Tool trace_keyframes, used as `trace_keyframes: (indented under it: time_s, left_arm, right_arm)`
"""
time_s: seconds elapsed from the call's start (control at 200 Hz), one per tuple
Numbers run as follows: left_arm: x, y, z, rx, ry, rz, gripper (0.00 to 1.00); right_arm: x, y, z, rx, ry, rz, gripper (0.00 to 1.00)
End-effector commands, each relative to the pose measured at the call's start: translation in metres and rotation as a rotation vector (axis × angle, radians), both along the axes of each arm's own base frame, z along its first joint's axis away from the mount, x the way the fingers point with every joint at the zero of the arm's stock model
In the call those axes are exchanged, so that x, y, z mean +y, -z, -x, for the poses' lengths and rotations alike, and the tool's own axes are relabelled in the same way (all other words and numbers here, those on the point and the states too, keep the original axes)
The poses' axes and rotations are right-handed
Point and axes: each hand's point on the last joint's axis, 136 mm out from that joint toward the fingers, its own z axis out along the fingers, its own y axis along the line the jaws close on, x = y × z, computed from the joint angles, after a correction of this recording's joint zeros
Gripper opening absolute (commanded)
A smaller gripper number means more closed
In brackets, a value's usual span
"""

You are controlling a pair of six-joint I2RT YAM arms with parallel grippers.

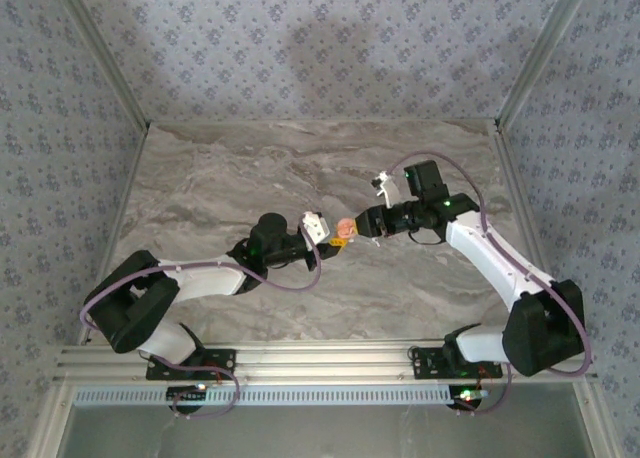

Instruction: Insert the wireless bluetooth earbuds into the charging case

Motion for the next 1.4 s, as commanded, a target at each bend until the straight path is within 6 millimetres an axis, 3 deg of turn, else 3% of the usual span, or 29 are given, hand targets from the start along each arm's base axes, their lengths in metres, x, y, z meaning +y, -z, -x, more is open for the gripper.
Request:
trace_keyframes:
  time_s: [0.0,0.42,0.829,1.189,1.394]
  left_arm:
    - [-0.003,-0.027,0.002,-0.055,0.016,0.066,0.09]
    - [-0.003,-0.027,0.003,-0.055,0.016,0.063,0.09]
    - [-0.001,-0.028,0.004,-0.060,0.014,0.065,0.09]
    - [-0.002,-0.027,0.003,-0.062,0.012,0.061,0.09]
    - [0.002,-0.020,-0.006,-0.055,-0.046,0.039,0.09]
  right_arm:
    - [0.000,0.016,0.010,0.043,-0.025,0.034,0.47]
    - [-0.007,-0.033,0.006,-0.051,-0.012,-0.070,0.49]
    - [-0.010,-0.013,-0.007,-0.014,0.029,-0.020,0.48]
    - [0.001,-0.022,0.005,-0.018,-0.030,-0.073,0.42]
    - [-0.021,-0.008,-0.005,0.028,0.090,0.021,0.43]
